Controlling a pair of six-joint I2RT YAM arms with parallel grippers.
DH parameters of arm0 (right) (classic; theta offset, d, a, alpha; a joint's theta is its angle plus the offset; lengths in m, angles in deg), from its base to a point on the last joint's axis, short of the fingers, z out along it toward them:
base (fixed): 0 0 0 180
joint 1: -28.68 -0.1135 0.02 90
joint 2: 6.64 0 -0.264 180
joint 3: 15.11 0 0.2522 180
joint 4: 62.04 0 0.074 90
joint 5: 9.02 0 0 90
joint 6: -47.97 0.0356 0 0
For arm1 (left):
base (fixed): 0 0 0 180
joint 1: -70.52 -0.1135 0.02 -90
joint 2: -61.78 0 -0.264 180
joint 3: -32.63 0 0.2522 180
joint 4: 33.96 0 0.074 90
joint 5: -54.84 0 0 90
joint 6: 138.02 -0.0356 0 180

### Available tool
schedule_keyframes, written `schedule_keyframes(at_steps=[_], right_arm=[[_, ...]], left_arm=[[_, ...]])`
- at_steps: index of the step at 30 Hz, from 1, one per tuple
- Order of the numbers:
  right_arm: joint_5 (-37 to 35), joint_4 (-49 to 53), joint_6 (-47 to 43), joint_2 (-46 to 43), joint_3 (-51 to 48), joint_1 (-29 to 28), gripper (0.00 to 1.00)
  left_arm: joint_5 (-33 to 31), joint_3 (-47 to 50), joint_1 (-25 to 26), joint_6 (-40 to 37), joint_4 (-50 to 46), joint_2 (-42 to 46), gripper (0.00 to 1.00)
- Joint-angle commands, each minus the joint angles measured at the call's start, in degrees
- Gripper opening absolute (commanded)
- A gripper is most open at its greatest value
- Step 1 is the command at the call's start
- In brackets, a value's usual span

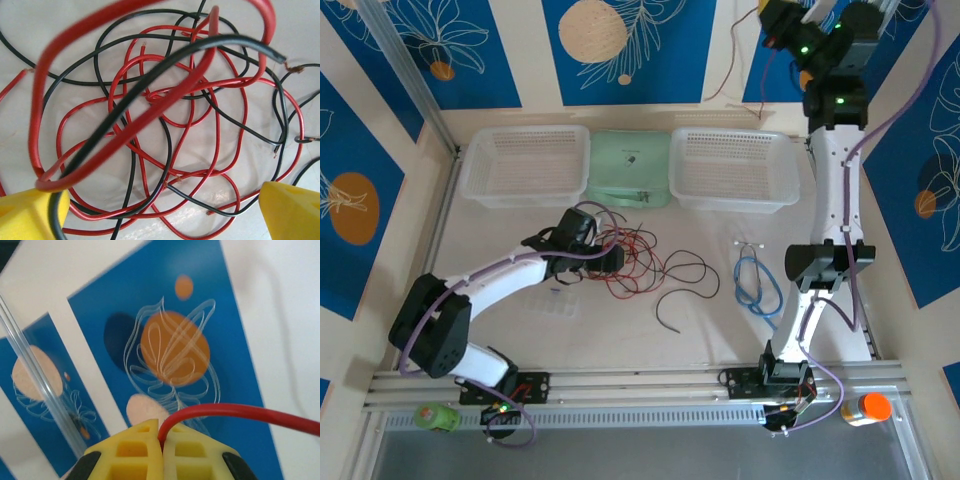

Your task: Untangle the cables

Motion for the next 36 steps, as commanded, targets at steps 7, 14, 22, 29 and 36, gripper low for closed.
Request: schedule_keyframes(at_steps=[7,14,22,29,36], right_arm=[[-1.93,-18.52,0.21,-13.65,-33.54,-1.54,0.0],[-2.9,-21.37,0.68,-22.69,-45.4,-2.58,0.0],[-13.72,-18.44,-5.12,-30.58,-59.06,-6.99,0.0],[-15.73,-20.26,-4.76,-20.23,-59.04,-4.49,0.0],[-17.39,-17.3,-7.77,-11.55,-49.3,-3.65,0.0]], left_arm=[[0.34,-2.03,0.48,-0.66,-0.16,-0.83,0.97],[0.66,-2.24,0.41,-0.57,0.42,-1.54,0.97],[1.18,-1.69,0.48,-0.44,1.31,-1.48,0.97],[1.22,-0.84,0.48,-0.4,1.33,-0.01,0.96],[-0.25,-0.1,0.46,-0.48,-0.16,1.59,0.96]])
